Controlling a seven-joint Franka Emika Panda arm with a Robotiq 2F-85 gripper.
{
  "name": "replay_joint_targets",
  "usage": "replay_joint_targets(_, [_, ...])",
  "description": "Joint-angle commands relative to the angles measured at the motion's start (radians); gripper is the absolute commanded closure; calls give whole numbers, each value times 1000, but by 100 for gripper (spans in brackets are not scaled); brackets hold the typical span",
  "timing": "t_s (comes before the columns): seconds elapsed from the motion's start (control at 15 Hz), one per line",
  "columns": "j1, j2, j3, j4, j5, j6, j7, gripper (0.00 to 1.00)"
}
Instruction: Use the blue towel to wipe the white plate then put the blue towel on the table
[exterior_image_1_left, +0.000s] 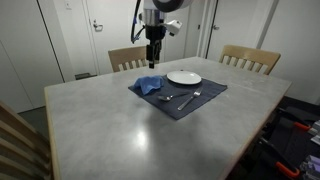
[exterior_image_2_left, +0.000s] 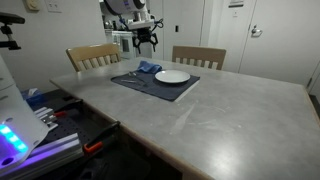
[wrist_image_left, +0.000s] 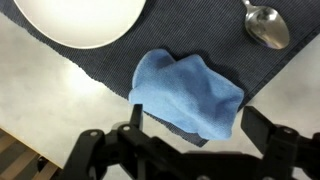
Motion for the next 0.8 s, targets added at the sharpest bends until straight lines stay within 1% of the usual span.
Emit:
replay_joint_targets(0.0, [-5,96,3,87,-46,50,-117,0])
replay_joint_targets(0.33, [-12,173,19,156,-41,50,-218,0])
replay_joint_targets(0.4, [-17,186,26,168,-33,39,-237,0])
replay_joint_targets(0.53, [-13,209,31,196,-27,-21,-257,0])
replay_joint_targets(0.73, [-12,233,35,216,-29,-50,-276,0])
